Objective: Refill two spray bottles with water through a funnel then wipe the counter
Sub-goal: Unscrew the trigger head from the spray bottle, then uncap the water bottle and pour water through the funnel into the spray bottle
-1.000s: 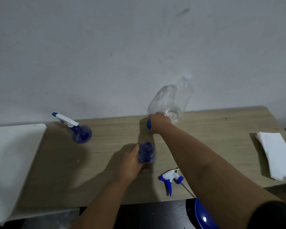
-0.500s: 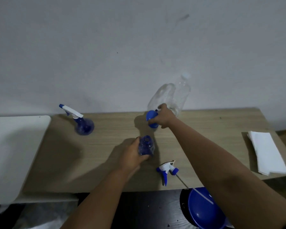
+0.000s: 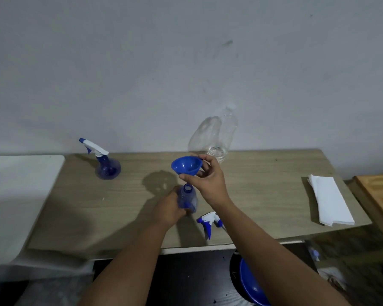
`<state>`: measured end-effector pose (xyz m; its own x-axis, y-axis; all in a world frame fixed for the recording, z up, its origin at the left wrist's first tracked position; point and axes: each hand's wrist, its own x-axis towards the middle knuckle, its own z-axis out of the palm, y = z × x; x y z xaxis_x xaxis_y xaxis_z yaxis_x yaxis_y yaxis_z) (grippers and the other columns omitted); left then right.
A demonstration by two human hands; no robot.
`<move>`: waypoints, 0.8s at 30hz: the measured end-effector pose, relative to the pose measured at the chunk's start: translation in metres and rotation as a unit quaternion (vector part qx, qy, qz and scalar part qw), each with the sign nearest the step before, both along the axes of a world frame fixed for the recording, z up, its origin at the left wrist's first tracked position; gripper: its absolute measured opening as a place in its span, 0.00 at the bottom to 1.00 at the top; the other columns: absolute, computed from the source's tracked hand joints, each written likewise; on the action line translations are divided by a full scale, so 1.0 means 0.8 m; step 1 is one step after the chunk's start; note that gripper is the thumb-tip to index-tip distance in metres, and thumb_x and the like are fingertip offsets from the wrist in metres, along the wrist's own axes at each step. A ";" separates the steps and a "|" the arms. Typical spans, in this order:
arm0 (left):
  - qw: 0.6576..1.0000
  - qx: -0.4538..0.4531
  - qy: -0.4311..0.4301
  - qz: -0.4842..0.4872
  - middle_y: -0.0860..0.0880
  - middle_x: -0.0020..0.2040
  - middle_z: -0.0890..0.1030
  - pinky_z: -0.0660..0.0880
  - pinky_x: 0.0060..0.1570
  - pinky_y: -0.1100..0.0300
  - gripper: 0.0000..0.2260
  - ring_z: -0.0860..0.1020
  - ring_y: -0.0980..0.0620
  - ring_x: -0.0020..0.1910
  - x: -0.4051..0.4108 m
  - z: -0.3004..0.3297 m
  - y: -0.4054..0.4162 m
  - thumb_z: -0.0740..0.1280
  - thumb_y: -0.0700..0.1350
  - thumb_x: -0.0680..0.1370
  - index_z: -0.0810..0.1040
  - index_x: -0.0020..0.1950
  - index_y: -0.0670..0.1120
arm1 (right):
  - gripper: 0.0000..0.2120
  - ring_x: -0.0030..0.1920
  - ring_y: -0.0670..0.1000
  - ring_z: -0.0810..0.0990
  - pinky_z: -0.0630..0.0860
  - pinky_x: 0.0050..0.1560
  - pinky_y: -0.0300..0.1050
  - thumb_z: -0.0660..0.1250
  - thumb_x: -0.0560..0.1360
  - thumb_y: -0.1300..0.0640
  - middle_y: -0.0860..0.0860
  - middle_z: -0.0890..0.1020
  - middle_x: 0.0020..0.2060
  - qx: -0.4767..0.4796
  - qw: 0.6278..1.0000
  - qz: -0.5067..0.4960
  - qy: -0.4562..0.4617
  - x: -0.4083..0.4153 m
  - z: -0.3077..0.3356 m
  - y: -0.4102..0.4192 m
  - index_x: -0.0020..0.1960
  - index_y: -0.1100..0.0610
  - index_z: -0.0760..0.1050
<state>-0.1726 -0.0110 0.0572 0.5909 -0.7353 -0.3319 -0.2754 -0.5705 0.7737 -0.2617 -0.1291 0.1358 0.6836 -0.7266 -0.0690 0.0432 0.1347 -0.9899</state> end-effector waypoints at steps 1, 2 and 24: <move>1.000 -0.001 0.003 0.000 0.56 0.56 0.83 0.78 0.58 0.49 0.32 0.81 0.52 0.55 0.000 0.000 0.000 0.78 0.53 0.63 0.72 0.64 0.57 | 0.36 0.59 0.57 0.86 0.84 0.54 0.44 0.82 0.65 0.73 0.57 0.82 0.64 0.001 1.000 0.001 -0.007 -0.003 -0.004 0.004 0.67 0.61 0.71; 1.000 -0.002 -0.003 -0.003 0.55 0.57 0.82 0.78 0.58 0.48 0.32 0.81 0.52 0.55 0.000 0.002 0.000 0.77 0.54 0.62 0.72 0.64 0.57 | 0.36 0.60 0.56 0.86 0.83 0.55 0.43 0.82 0.65 0.74 0.57 0.82 0.65 0.000 1.000 0.001 -0.010 -0.006 -0.008 0.008 0.67 0.61 0.71; 0.986 0.069 -0.109 -0.106 0.59 0.60 0.80 0.81 0.53 0.51 0.26 0.81 0.59 0.53 0.073 -0.015 0.028 0.72 0.56 0.69 0.70 0.66 0.65 | 0.46 0.69 0.42 0.77 0.77 0.67 0.50 0.81 0.67 0.42 0.41 0.76 0.70 -0.120 0.989 0.023 0.079 -0.074 -0.009 -0.009 0.79 0.34 0.60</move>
